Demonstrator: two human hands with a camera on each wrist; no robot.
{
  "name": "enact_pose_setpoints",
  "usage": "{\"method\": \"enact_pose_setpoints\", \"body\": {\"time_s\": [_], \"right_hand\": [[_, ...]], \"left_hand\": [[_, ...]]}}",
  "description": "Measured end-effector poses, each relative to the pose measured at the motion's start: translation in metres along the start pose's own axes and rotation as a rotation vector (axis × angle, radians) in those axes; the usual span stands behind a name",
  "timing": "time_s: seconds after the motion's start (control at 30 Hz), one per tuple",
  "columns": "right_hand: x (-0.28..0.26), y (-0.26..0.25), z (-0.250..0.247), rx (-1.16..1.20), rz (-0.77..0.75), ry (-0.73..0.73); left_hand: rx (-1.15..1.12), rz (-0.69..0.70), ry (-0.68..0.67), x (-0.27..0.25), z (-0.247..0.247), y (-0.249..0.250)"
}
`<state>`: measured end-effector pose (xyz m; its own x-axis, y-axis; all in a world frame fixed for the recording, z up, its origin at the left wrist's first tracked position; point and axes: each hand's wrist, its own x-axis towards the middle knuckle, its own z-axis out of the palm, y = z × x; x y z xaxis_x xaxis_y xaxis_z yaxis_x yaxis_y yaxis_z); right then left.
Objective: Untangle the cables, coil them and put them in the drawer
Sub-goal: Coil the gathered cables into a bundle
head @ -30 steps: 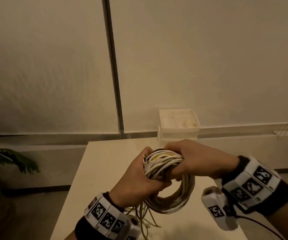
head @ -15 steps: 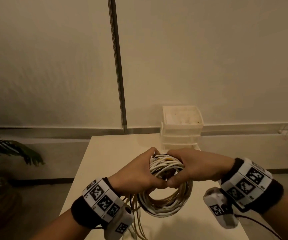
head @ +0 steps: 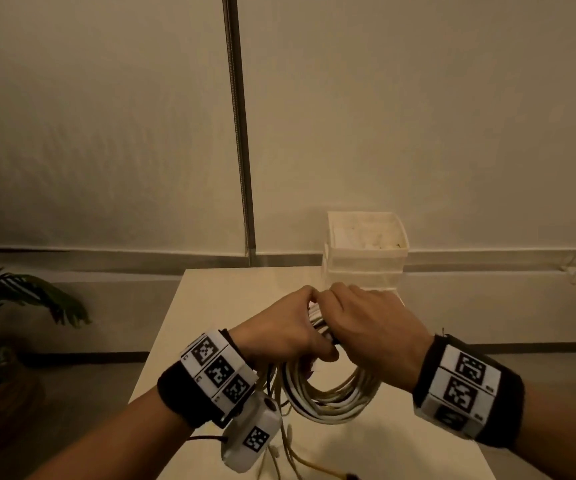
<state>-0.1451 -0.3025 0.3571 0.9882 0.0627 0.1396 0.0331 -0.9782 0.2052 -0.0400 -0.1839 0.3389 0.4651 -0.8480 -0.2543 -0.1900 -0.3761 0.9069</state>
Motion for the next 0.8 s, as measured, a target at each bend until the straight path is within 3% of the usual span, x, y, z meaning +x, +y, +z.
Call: {"method": "enact_pose_setpoints", "body": {"time_s": [0.17, 0.4, 0.63, 0.7, 0.8], "right_hand": [[0.007, 0.002, -0.002, 0.066, -0.016, -0.088], [0.024, 0.006, -0.002, 0.168, -0.027, -0.15], [0.018, 0.017, 0.002, 0.322, 0.073, 0.016], [0.017, 0.02, 0.003, 0.331, 0.119, 0.067], [0.017, 0.02, 0.006, 0.361, 0.183, 0.114]], "left_hand": [[-0.035, -0.018, 0.009, 0.002, 0.002, -0.003], [0.053, 0.097, 0.05, 0.002, -0.001, 0.0], [0.208, 0.177, 0.162, -0.002, -0.01, -0.008], [0.131, 0.171, 0.153, -0.009, -0.009, -0.012], [-0.182, 0.175, 0.198, -0.016, 0.006, -0.012]]}}
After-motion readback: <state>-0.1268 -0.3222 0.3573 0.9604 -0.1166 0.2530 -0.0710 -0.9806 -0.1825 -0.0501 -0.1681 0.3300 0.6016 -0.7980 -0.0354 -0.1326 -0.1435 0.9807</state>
